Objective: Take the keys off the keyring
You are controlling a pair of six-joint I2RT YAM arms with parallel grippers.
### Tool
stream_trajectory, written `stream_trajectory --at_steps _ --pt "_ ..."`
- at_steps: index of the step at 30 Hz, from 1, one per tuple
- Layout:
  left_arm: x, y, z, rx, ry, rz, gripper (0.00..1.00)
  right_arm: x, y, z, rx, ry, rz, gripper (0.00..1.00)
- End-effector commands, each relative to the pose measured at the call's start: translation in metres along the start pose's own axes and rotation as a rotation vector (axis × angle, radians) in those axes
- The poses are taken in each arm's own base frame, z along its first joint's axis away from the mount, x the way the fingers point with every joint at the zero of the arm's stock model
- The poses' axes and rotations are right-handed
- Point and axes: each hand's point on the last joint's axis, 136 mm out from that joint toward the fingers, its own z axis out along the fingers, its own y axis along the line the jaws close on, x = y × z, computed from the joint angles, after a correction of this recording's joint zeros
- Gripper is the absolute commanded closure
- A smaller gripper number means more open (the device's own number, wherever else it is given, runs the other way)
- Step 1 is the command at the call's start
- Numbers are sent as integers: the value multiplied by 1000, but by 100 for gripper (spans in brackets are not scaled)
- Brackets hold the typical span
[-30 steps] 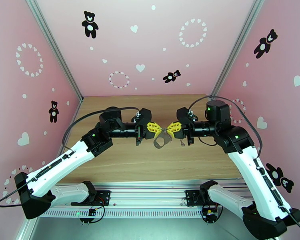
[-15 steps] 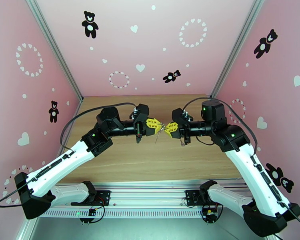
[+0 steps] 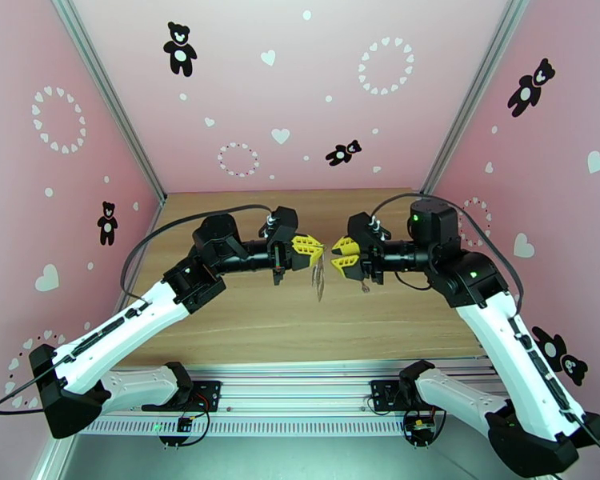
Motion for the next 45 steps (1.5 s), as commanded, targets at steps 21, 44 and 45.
stream_trajectory --at_steps 21,44,45 --pt "128 98 -55 -705 184 -345 100 129 -66 -22 594 205 617 44" --pt "258 113 -43 -814 97 -966 100 284 -61 17 645 433 1010 36" --pt "267 110 -47 -830 117 -978 100 286 -61 17 641 440 1008 36"
